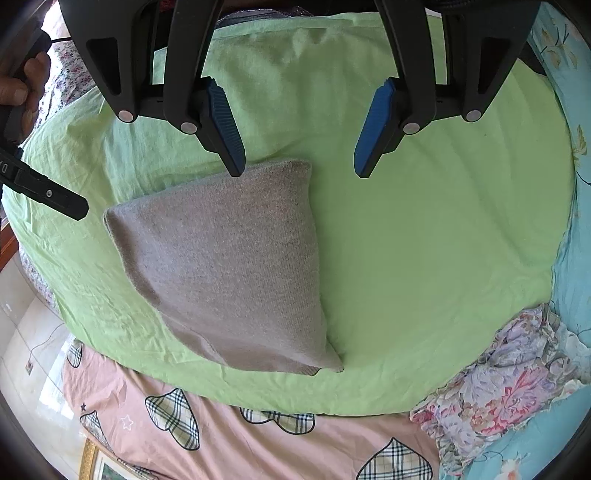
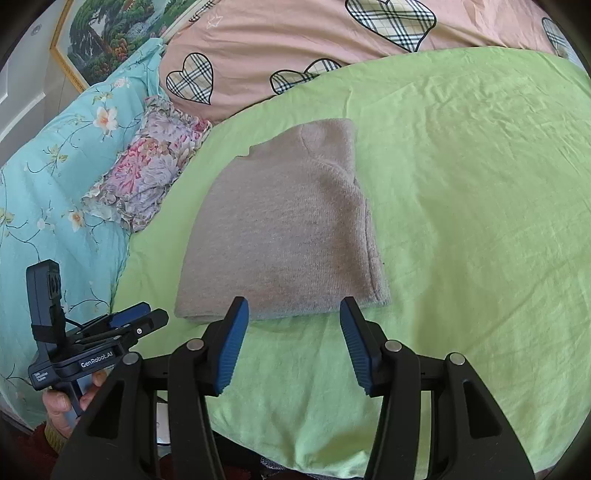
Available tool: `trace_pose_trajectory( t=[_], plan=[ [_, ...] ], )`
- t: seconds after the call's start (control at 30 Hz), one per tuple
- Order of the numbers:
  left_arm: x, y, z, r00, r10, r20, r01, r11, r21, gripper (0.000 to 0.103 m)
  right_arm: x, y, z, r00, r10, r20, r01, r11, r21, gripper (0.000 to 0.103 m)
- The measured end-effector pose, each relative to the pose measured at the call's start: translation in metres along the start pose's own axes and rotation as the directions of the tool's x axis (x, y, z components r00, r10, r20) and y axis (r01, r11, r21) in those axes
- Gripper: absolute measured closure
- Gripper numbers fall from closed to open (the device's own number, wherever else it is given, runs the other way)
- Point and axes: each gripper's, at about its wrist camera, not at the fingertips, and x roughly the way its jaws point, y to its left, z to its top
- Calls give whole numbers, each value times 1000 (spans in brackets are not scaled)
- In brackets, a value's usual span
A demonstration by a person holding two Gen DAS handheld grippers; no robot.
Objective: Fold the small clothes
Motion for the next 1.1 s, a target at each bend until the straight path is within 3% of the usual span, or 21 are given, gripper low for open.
trace_pose_trajectory(
  t=[0.3, 0.53, 0.77, 1.1],
  plan=[
    [1, -8, 10, 1000, 16, 22, -16, 1000, 12, 38, -1, 2, 2, 1000, -14, 2, 14, 1000, -25, 46],
    [2, -14, 8, 997, 75, 28, -76, 996, 45, 24, 5, 13, 0, 999, -52, -4, 52, 991, -121, 35],
    [24, -7, 16, 991, 127, -40, -126, 992, 31, 23, 26, 15, 3, 997, -57, -45, 50, 987, -150, 27],
    [36, -6, 33, 985, 168, -36, -167, 985, 34, 21, 43, 9, 18, 997, -62, -53, 55, 991, -124, 18]
  ],
)
